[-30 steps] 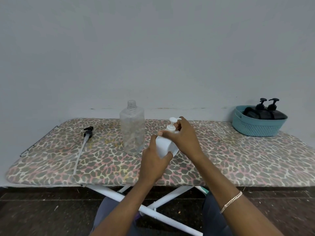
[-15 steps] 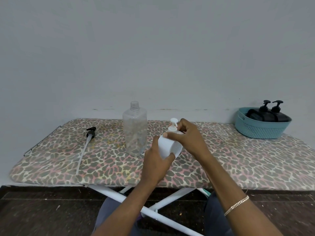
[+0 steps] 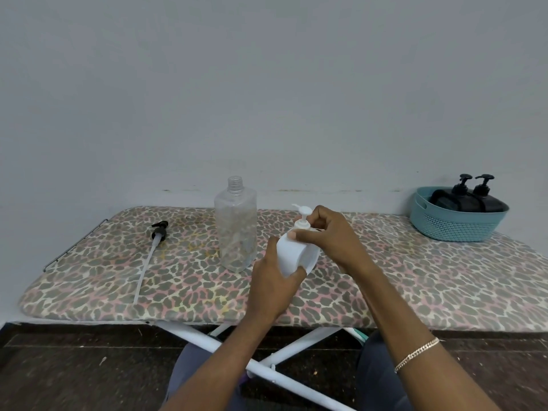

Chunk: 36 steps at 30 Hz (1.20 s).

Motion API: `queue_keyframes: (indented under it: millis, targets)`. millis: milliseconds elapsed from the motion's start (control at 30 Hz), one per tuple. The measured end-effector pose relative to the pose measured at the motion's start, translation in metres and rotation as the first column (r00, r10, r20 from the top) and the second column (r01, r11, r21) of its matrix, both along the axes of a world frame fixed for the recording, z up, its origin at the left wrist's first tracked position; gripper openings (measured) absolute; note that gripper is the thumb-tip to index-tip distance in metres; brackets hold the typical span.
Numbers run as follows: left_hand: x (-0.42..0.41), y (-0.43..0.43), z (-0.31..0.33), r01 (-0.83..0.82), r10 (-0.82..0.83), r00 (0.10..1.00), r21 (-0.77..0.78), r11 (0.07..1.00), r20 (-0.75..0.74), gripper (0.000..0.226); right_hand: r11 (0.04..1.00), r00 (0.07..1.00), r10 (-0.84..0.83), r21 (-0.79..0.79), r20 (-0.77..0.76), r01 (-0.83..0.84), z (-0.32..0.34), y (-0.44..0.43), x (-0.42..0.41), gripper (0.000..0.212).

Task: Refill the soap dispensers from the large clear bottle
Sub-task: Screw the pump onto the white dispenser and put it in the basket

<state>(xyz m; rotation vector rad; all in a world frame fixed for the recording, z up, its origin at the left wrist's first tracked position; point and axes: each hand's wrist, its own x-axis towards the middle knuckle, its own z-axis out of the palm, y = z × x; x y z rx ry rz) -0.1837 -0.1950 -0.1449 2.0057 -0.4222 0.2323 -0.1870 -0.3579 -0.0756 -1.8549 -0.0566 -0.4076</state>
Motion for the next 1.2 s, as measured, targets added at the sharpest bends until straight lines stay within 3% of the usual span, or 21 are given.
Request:
queue_keyframes:
  millis: [67,133,233,367,467,600,667,767,867,933,1000,1200]
  targets:
    - [0.001,0.000,-0.002,-0.001,0.001,1.000,-0.003,1.000,-0.010,0.071,0.992,0.993,-0.101,-0.067,0.056,0.104,-0.006,0.013,0.002,0.051]
    - [0.001,0.000,-0.002,-0.003,0.003,1.000,-0.010,1.000,-0.011,0.072,0.986,0.989,-0.131,-0.093,0.072,0.138,-0.009,0.019,0.002,0.052]
    - [0.002,0.000,-0.002,-0.003,0.003,1.000,-0.014,1.000,-0.016,0.071,0.998,1.000,0.000,-0.060,-0.020,-0.001,-0.003,0.009,-0.001,0.025]
    - [0.001,0.000,-0.001,-0.008,0.008,1.000,0.002,1.000,0.008,0.067,0.990,0.988,0.140,0.033,-0.069,-0.138,-0.001,-0.009,-0.005,0.027]
    - [0.001,-0.001,-0.002,-0.007,0.007,1.000,-0.002,1.000,0.009,0.067,0.993,0.996,0.066,0.103,-0.052,-0.060,-0.006,-0.005,-0.002,0.024]
    - [0.002,0.000,-0.002,-0.010,0.010,1.000,-0.013,1.000,-0.009,0.072,0.987,0.986,-0.160,0.040,0.039,0.159,-0.015,0.022,0.001,0.052]
    - [0.001,0.000,-0.003,-0.008,0.008,1.000,-0.018,1.000,-0.012,0.072,0.984,0.981,-0.180,0.024,0.071,0.178,-0.016,0.028,0.000,0.053]
    - [0.001,0.000,-0.003,-0.007,0.007,1.000,-0.018,1.000,-0.007,0.071,0.997,0.998,-0.062,-0.041,-0.009,0.062,-0.007,0.017,-0.002,0.032]
    - [0.003,-0.001,-0.004,-0.012,0.012,1.000,-0.012,1.000,-0.001,0.070,0.993,0.987,0.118,-0.011,-0.110,-0.120,-0.003,-0.002,-0.005,0.036]
    - [0.003,-0.001,-0.004,-0.015,0.015,1.000,-0.005,1.000,0.001,0.071,0.990,0.986,0.137,0.039,-0.094,-0.134,-0.007,-0.008,-0.004,0.028]
    - [0.002,-0.001,-0.003,-0.012,0.012,1.000,-0.004,1.000,0.011,0.070,0.991,0.994,0.093,0.101,-0.063,-0.086,-0.012,-0.005,-0.001,0.025]
    - [0.001,0.000,-0.002,-0.014,0.014,1.000,-0.020,1.000,-0.020,0.076,0.977,0.980,-0.199,0.084,0.029,0.196,-0.020,0.030,0.000,0.060]
